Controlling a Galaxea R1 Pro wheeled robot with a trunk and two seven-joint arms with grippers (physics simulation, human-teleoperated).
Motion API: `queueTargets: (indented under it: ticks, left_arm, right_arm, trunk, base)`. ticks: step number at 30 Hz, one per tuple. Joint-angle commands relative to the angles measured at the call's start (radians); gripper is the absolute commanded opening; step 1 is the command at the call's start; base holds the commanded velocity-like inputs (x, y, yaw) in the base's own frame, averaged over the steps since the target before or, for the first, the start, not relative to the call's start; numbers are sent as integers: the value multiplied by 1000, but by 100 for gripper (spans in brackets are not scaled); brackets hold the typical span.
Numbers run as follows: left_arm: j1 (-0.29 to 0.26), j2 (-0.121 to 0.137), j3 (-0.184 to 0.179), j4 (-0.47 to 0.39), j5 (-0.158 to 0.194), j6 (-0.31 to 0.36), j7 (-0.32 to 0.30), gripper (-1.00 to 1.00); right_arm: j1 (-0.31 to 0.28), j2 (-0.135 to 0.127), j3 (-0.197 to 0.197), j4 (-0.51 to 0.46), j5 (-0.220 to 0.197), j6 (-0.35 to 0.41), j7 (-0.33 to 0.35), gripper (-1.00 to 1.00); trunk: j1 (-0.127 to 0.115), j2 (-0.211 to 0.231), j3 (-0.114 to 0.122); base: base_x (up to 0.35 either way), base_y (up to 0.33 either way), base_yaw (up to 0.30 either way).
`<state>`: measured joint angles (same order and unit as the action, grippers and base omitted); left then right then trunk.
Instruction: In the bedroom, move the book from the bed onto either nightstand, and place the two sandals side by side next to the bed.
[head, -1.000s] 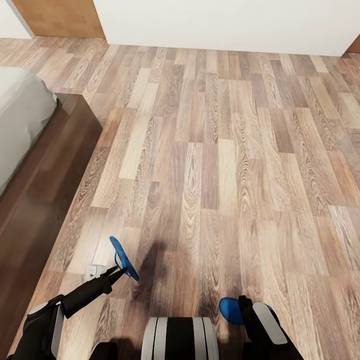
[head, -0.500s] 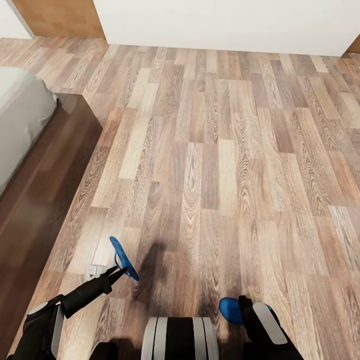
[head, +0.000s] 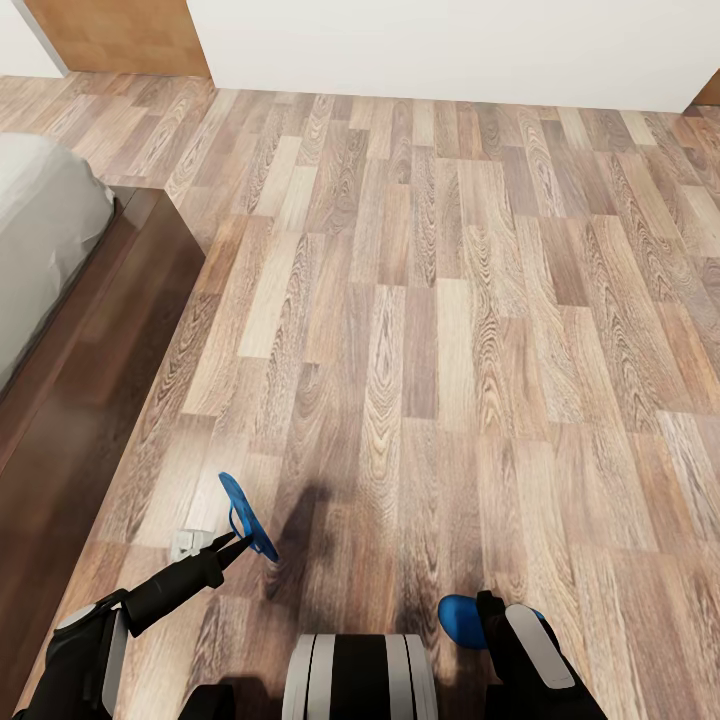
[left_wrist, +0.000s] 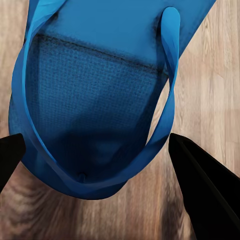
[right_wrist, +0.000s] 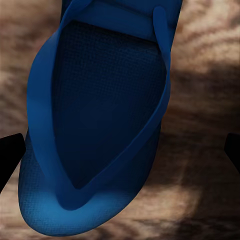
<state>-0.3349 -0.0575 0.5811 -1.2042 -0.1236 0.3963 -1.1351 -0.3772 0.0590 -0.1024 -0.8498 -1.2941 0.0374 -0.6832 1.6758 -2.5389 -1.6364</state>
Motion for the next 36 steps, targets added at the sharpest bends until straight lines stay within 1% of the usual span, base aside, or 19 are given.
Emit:
queueTargets:
  ticks: [1, 4, 30, 31, 35, 36]
  left_arm:
    - [-1, -1, 4, -2, -7, 10, -8, -100]
    - [-1, -2, 3, -2, -7, 10, -8, -100]
    - [-1, -1, 5, -2, -7, 10, -8, -100]
    - [-1, -2, 5, -2, -7, 10, -8, -100]
    - [-1, -2, 5, -2, -7, 10, -8, -100]
    - [-1, -2, 5, -2, -7, 10, -8, -100]
  right_arm:
    - [0, 1, -3, -2, -2, 4, -4, 100]
    - [0, 1, -3, -2, -2, 4, -4, 100]
    - [0, 1, 3, -6, -4, 6, 2, 100]
    - [0, 1, 3, -6, -4, 6, 15, 100]
    - [0, 1, 5, -5, -4, 7, 110, 100]
    - [0, 1, 6, -5, -4, 7, 117, 100]
  trunk:
    - [0, 0, -1]
    - [1, -1, -12]
    - [1, -1, -12]
    - [1, -1, -12]
    - [1, -1, -12]
    - [1, -1, -12]
  base:
    - [0, 0, 0]
    - [0, 0, 0]
    - [0, 0, 0]
    - [0, 0, 0]
    - [0, 0, 0]
    - [0, 0, 0]
